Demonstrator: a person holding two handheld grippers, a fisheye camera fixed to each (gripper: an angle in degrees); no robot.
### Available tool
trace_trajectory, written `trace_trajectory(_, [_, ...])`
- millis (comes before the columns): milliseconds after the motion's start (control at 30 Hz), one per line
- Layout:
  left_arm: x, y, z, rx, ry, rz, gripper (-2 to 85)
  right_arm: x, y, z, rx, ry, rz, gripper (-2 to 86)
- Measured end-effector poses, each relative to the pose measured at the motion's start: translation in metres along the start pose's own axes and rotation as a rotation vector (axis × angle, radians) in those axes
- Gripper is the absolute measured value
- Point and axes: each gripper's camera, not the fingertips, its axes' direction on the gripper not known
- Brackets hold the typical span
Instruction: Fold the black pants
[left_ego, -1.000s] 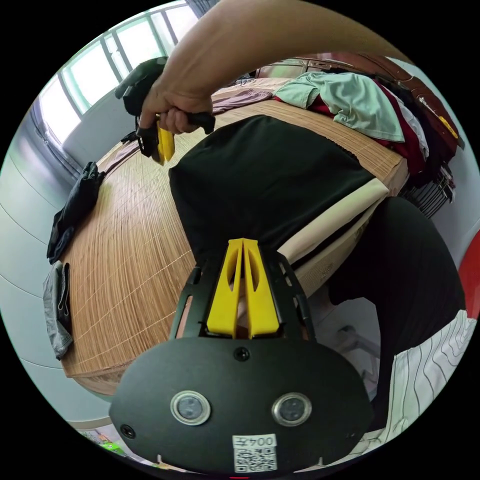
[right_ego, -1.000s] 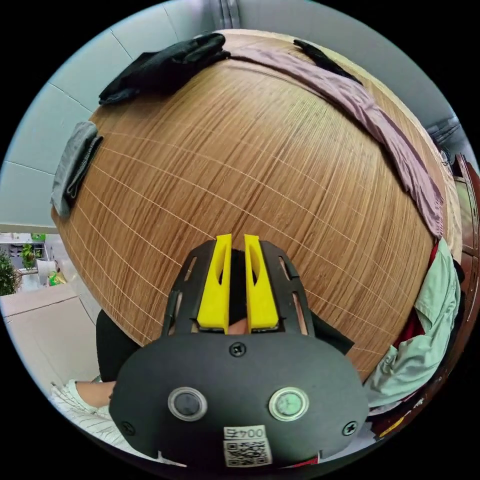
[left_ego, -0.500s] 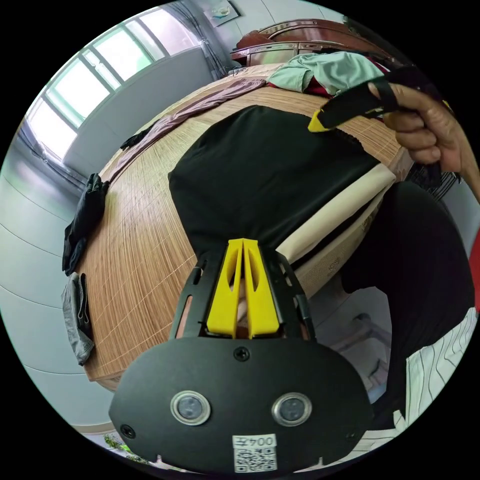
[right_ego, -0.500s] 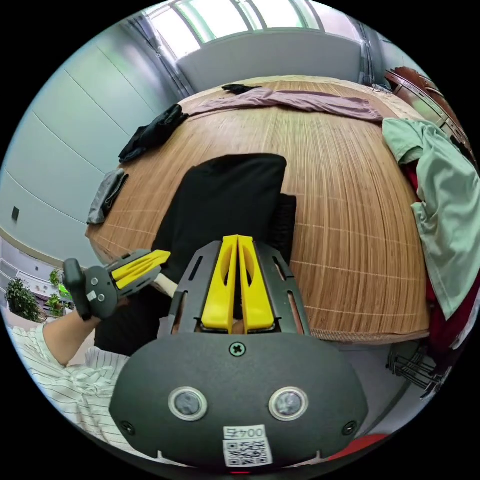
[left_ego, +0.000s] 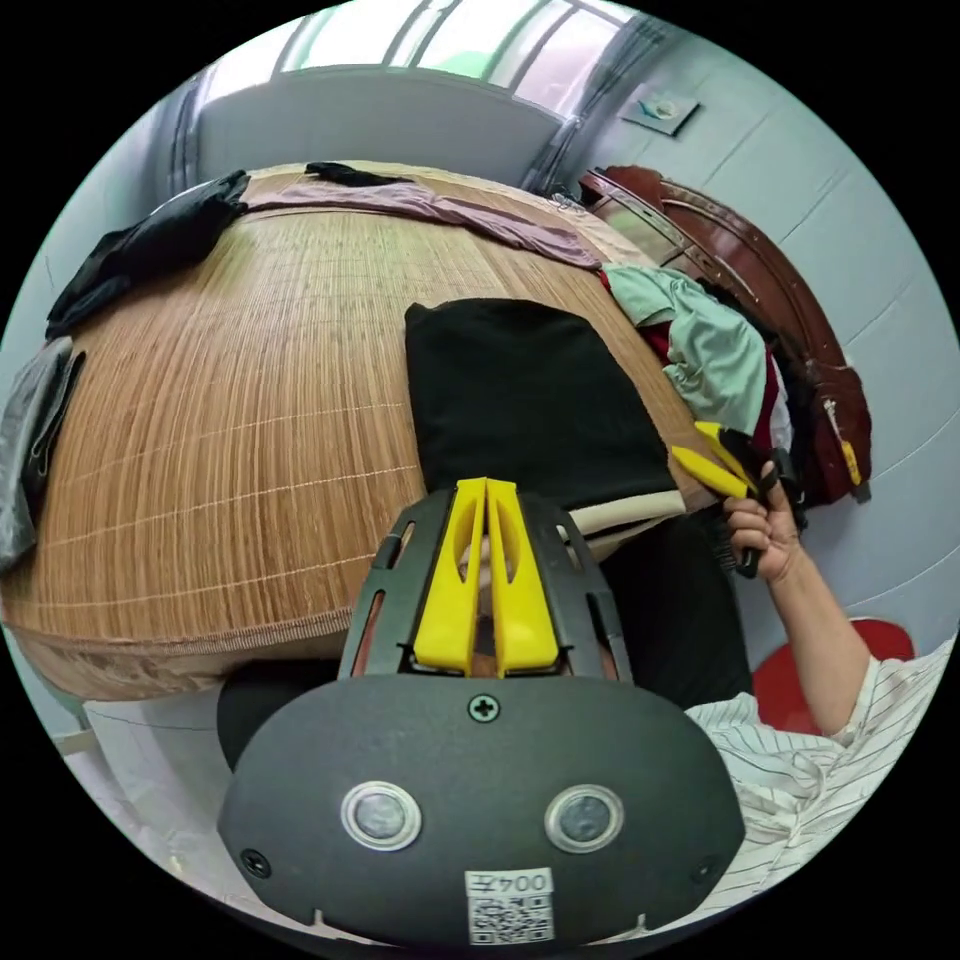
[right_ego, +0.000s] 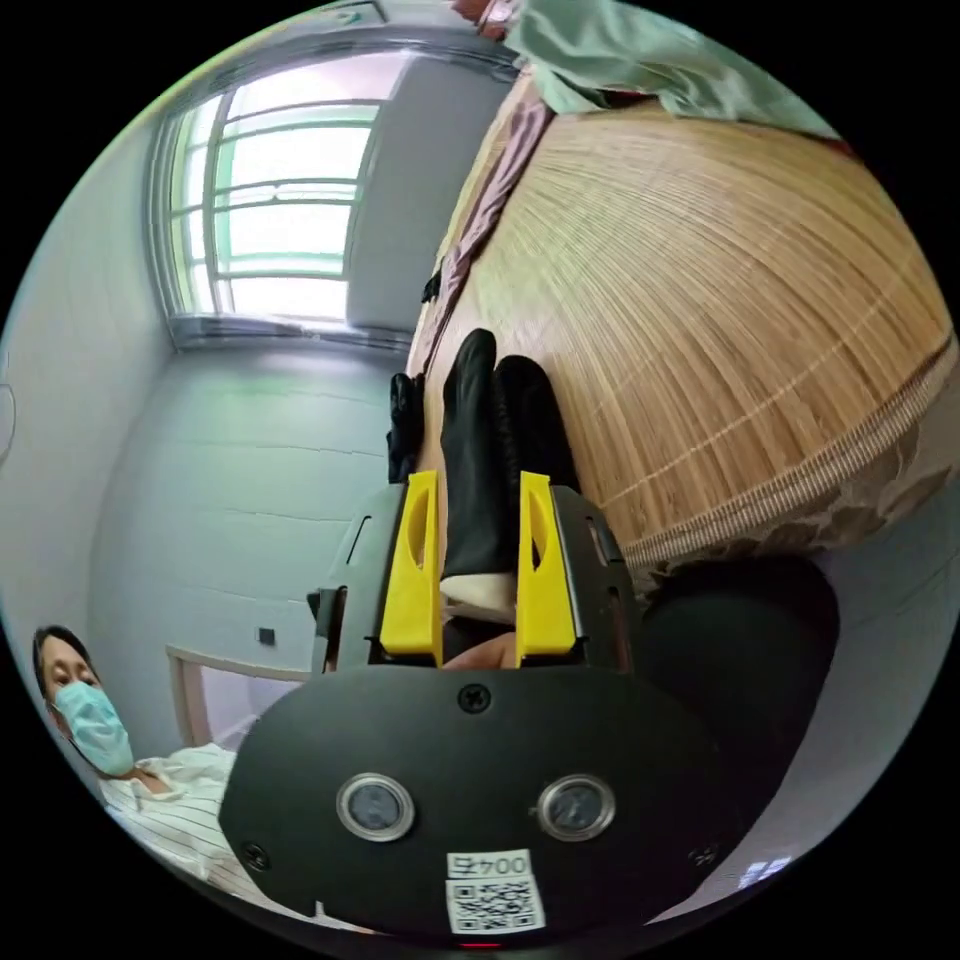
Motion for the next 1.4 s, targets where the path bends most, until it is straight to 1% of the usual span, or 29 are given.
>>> trace_trajectory(100, [0.037, -0.011, 0.002, 0.034, 0.034, 0.119, 0.7, 0.017, -0.001, -0.006, -0.031, 0.063, 0.057, 12.8])
trace_trajectory(167, [0.068, -0.021, 0.013, 0.025, 0.044, 0.215, 1.2, 0.021, -0.003, -0.004, -0.069, 0.062, 0.071, 13.2])
trace_trajectory(333, [0.158, -0.038, 0.074, -0.091, -0.09, 0.545, 5.3, 0.026, -0.017, 0.002, -0.115, 0.025, 0.071, 13.6])
trace_trajectory(467, [0.197, -0.041, 0.105, -0.152, -0.106, 0.675, 8.7, 0.018, -0.032, 0.007, -0.155, 0.004, 0.08, 14.6])
trace_trajectory(533, [0.216, -0.041, 0.121, -0.197, -0.159, 0.756, 10.4, 0.006, -0.037, 0.008, -0.189, 0.024, 0.056, 15.4])
trace_trajectory(600, [0.224, -0.041, 0.13, -0.219, -0.181, 0.789, 11.1, -0.01, -0.044, 0.009, -0.229, 0.078, 0.032, 16.2])
trace_trajectory(800, [0.231, -0.045, 0.14, -0.243, -0.164, 0.788, 12.4, -0.04, -0.061, 0.017, -0.322, 0.197, 0.012, 17.9])
trace_trajectory(900, [0.223, -0.055, 0.134, -0.239, -0.088, 0.742, 13.9, -0.04, -0.069, 0.02, -0.356, 0.232, 0.013, 16.7])
trace_trajectory(1000, [0.212, -0.07, 0.133, -0.266, 0.002, 0.666, 18.3, -0.027, -0.075, 0.016, -0.37, 0.179, 0.058, 15.7])
trace_trajectory(1033, [0.214, -0.073, 0.136, -0.301, 0.032, 0.664, 20.5, -0.025, -0.076, 0.015, -0.37, 0.164, 0.067, 15.6])
trace_trajectory(1100, [0.227, -0.073, 0.14, -0.328, 0.036, 0.699, 23.2, -0.024, -0.078, 0.012, -0.37, 0.108, 0.087, 15.5])
trace_trajectory(1200, [0.248, -0.071, 0.153, -0.382, -0.003, 0.743, 25.5, -0.036, -0.08, 0.015, -0.384, 0.102, 0.063, 15.9])
trace_trajectory(1267, [0.255, -0.073, 0.161, -0.397, -0.056, 0.735, 24.9, -0.043, -0.08, 0.02, -0.402, 0.111, 0.051, 15.9])
trace_trajectory(1333, [0.26, -0.077, 0.167, -0.375, -0.206, 0.692, 19.7, -0.049, -0.081, 0.027, -0.422, 0.117, 0.041, 15.8])
trace_trajectory(1400, [0.263, -0.077, 0.171, -0.374, -0.288, 0.682, 14.1, -0.056, -0.081, 0.032, -0.429, 0.123, 0.019, 14.9])
